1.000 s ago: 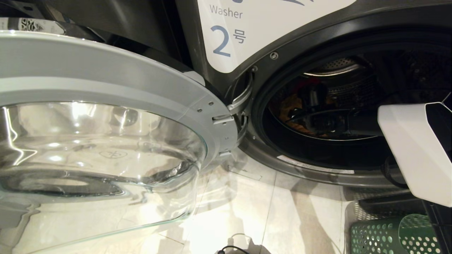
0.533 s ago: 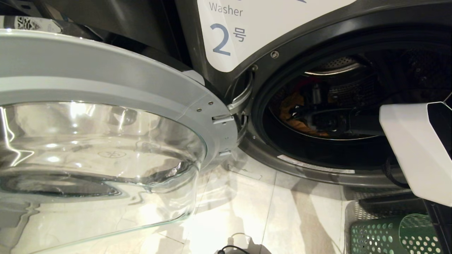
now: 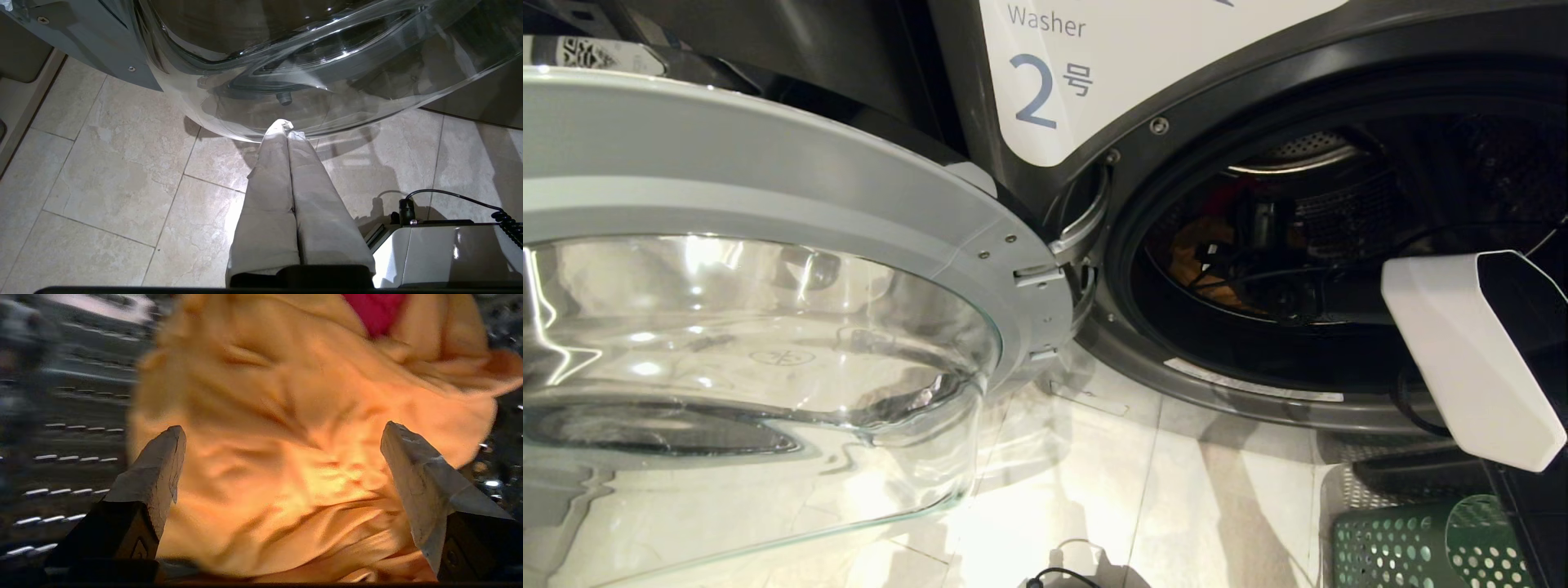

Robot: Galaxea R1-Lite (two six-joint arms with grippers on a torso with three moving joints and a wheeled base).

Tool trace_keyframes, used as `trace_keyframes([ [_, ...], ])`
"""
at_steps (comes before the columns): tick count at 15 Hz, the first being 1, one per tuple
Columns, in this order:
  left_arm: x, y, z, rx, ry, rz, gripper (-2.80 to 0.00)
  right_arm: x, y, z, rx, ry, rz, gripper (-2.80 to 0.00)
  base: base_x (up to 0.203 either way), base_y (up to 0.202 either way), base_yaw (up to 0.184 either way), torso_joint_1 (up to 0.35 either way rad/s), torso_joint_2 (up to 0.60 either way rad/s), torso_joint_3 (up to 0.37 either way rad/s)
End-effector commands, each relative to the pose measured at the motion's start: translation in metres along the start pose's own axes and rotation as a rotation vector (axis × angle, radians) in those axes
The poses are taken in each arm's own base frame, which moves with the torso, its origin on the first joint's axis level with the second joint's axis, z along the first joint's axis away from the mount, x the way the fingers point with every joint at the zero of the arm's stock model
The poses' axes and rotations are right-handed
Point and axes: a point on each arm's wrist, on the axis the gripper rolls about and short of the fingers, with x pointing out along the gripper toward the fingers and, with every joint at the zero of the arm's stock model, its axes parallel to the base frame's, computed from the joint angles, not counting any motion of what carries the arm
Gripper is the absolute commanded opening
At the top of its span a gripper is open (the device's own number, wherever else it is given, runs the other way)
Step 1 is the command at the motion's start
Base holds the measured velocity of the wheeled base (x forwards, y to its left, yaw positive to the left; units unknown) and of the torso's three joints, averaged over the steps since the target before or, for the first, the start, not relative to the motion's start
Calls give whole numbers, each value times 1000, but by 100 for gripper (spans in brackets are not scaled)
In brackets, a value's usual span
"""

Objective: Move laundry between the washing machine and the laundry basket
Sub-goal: Pick a cloth and place it into the basket

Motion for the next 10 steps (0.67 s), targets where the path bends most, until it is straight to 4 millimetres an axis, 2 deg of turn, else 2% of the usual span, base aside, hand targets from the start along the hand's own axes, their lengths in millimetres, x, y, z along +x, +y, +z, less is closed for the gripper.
trace_keyframes([
  [1, 0, 0, 0, 0, 3, 0, -280, 11, -6, -18, -12, 28, -20, 0, 0, 0, 0, 0, 0, 0],
  [4, 0, 0, 0, 2, 1, -1, -280, 23, -14, -34, -17, 53, -30, 0, 0, 0, 0, 0, 0, 0],
  [10, 0, 0, 0, 9, 4, -3, -280, 30, -19, -37, -2, 40, 8, 0, 0, 0, 0, 0, 0, 0],
])
